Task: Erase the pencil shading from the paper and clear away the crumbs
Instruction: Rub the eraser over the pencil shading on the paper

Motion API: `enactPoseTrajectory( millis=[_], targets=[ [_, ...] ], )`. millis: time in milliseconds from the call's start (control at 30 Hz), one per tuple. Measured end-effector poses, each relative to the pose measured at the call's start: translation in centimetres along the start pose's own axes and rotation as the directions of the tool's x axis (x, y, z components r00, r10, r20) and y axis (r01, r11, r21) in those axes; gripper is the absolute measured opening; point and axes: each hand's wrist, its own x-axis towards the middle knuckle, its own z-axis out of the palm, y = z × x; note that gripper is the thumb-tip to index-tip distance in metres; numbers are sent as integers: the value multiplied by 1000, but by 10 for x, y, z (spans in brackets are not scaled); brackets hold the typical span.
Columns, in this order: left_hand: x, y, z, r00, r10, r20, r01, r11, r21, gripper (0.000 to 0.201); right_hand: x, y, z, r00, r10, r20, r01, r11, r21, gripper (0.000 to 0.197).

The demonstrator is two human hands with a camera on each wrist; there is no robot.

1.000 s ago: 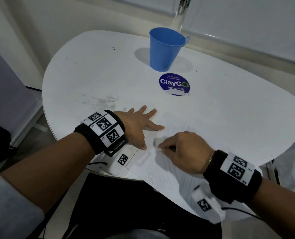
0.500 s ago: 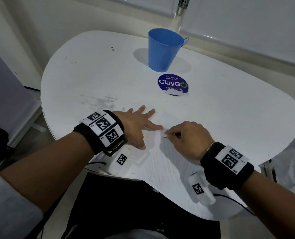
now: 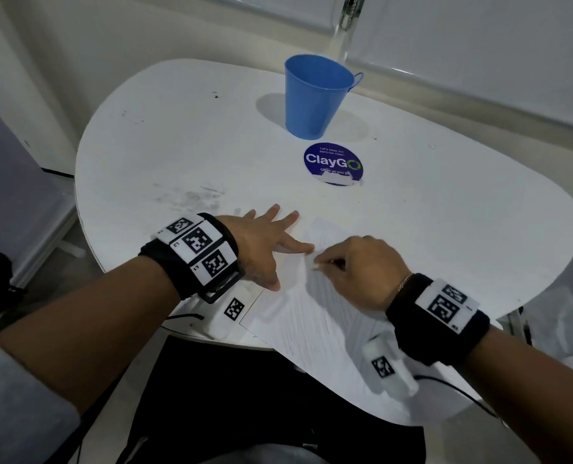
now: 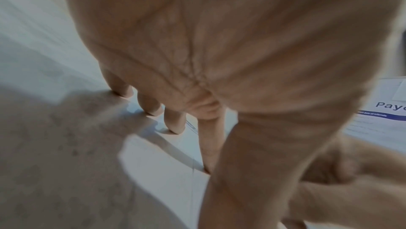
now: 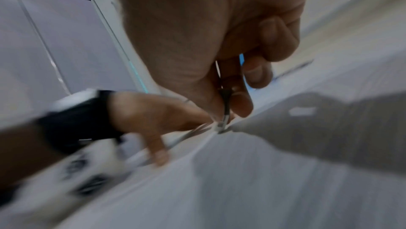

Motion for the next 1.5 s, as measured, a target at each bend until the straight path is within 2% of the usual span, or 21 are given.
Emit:
enactPoseTrajectory(
  millis=[67, 167, 200, 333, 467, 500, 633, 700, 767, 900, 933, 1033, 1067, 1200, 1333, 1500],
  targets=[
    [2, 0, 0, 1000, 1, 4, -1, 1000, -1, 90, 2, 3, 1, 999, 10, -38, -11, 1000, -21, 23],
    [2, -2, 3, 1000, -6, -7, 6, 999, -31, 91, -14, -12, 6, 985, -132, 108, 133, 991, 6, 23],
    [3, -3, 3, 1000, -7, -7, 7, 1000, -29, 91, -15, -12, 6, 982, -139, 126, 137, 990, 25, 23],
    [4, -4, 2, 1000, 6, 11, -6, 1000, -19, 92, 3, 3, 3, 999, -14, -41, 15, 1000, 19, 22],
    [1, -1, 1, 1000, -7, -3, 7, 1000, -26, 91, -10, -9, 10, 987, -138, 81, 135, 990, 48, 22],
    [0, -1, 1, 1000, -10, -6, 10, 1000, -22, 91, -9, -9, 9, 988, -129, 80, 125, 991, 56, 21],
    [-3, 3, 0, 1000, -18, -8, 18, 1000, -8, 90, 7, 1, 3, 998, -27, -49, 28, 999, 20, 24],
    [-4, 4, 0, 1000, -18, -16, 18, 1000, -13, 89, -2, -5, 8, 995, -94, 25, 95, 995, -32, 22],
    [-5, 4, 0, 1000, -16, -13, 16, 1000, -22, 89, -10, -10, 11, 986, -136, 96, 137, 991, -5, 22],
    [-1, 2, 0, 1000, -2, 4, 2, 1000, 7, 90, 6, 4, 4, 997, -5, -71, 5, 1000, 13, 24],
    [-1, 2, 1, 1000, -1, 5, 1, 1000, 8, 90, 6, 4, 5, 998, -13, -66, 13, 1000, -2, 24],
    [-2, 1, 0, 1000, -6, 1, 6, 1000, -16, 90, -4, -3, 9, 993, -96, 70, 97, 995, -5, 21],
    [-1, 0, 0, 1000, -4, 4, 4, 1000, -12, 90, -2, 0, 7, 994, -76, 82, 75, 997, 15, 21],
    [0, 2, 0, 1000, -3, 17, 3, 1000, 26, 90, 14, 19, -1, 996, 79, -37, -75, 992, 98, 20],
    [-2, -1, 1, 1000, 19, 19, -19, 1000, -3, 87, 10, 17, 9, 997, 59, -52, -54, 995, 86, 22],
    [2, -3, 6, 998, 25, -49, -25, 1000, -6, 80, 8, 16, 12, 997, 50, -54, -44, 994, 99, 22]
  ],
)
